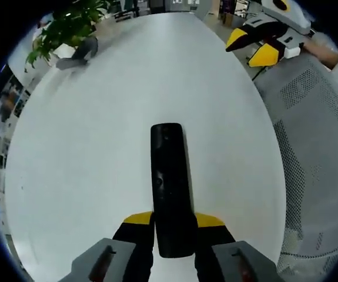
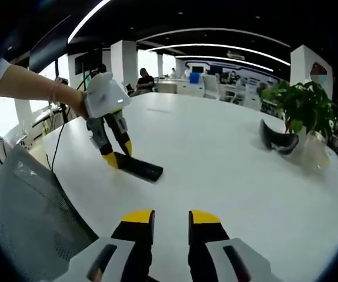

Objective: Press the specified remote control buttons in sequence, fully releasing each button before pressing the next.

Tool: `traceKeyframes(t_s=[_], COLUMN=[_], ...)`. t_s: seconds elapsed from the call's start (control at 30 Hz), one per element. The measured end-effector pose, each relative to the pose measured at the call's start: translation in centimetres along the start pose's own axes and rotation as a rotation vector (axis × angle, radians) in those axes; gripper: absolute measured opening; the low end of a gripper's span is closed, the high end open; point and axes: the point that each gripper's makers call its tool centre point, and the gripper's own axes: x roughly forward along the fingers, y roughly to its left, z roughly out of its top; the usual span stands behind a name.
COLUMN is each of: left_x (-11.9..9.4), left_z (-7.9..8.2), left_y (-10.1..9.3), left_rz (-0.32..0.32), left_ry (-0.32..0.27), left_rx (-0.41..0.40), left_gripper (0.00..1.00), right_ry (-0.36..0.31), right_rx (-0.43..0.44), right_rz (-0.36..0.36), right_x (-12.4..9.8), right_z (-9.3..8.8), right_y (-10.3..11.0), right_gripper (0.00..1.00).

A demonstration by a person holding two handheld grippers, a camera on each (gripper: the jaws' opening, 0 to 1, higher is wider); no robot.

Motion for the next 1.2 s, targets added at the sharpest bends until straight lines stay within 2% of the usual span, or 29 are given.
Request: traceKeyframes(t_s=[0.37,0.73,1.2], left_x=[0.0,-0.1,-0.1], left_z=[0.0,0.1,0.1], left_y=[-0.5,-1.3,-2.8], left_rz=[0.008,0.008,0.007], left_ry=[-0.005,-0.003,-0.056], left_rx=[-0.033,-0.034,-0.027], left_gripper=[0.24,0.24,0.24], right_ry=[0.017,0.017,0.024], right_rx=[-0.008,-0.003,-0.001], right_rz=[0.012,0.010,0.023], right_x=[0.1,0.1,0.2], right_z=[-0.3,-0.2,-0.4], right_y=[0.2,0.1,0.4], right_gripper=[0.20,0.20,0.19])
